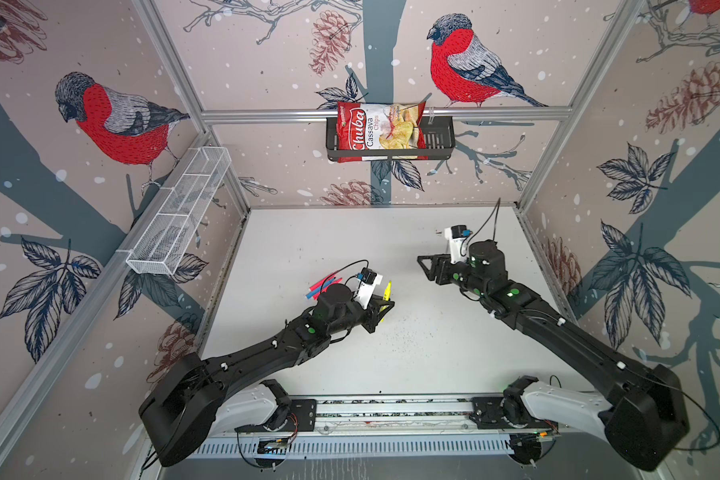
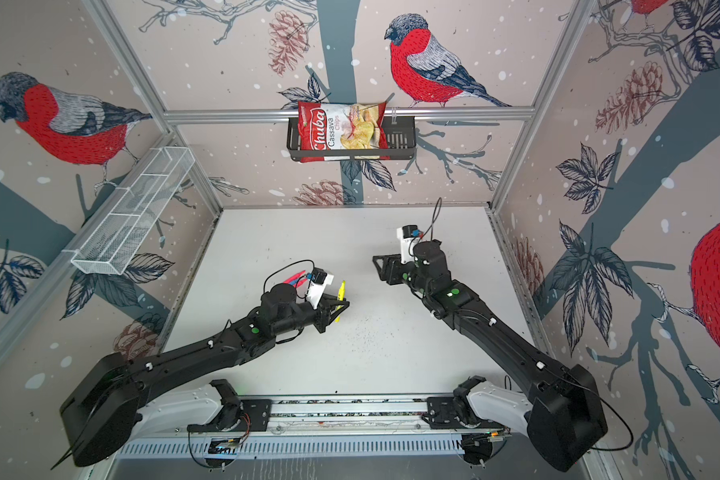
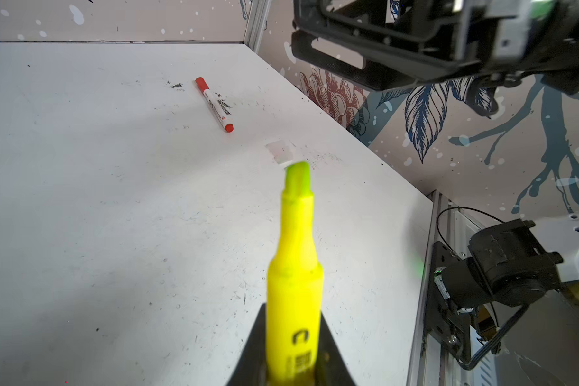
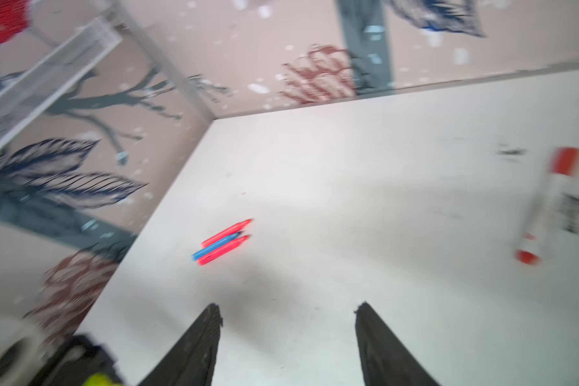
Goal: Insert the pens into the pen caps
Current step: 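Move the right gripper away while the left gripper holds the highlighter upright, then lower the right gripper over the translucent green cap on the table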
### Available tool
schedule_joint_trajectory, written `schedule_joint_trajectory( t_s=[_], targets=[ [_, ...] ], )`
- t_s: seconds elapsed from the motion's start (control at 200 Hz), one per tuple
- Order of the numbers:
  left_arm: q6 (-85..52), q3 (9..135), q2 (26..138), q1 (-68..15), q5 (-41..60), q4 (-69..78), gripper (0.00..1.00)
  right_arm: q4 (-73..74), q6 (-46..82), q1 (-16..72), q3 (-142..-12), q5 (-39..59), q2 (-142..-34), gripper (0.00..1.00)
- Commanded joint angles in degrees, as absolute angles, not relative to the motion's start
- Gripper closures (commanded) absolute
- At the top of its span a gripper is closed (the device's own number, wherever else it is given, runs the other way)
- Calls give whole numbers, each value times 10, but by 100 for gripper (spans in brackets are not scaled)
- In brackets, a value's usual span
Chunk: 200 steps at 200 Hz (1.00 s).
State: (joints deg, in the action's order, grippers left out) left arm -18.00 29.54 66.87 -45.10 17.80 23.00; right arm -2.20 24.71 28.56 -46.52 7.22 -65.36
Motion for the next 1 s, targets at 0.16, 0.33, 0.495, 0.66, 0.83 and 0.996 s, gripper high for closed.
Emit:
schedule_joint_trajectory(
  t_s=[0.16,0.33,0.495,0.66,0.83,0.996],
  targets=[
    [-174,289,671,-451,181,258,100,-104,304,112,-411,36,-678,28],
    [-175,287,670,-452,180,259,100,-58,310,69,-370,67,-710,27],
    [-173,287,666,-451,179,256,100,-32,294,65,-370,100,-775,28],
    [-174,280,663,-452,177,259,100,-16,291,65,-370,106,-807,30],
    [-177,273,660,-451,174,263,100,-2,288,70,-365,112,-827,30],
    [-175,272,656,-452,172,259,100,1,287,81,-367,104,-844,31]
  ],
)
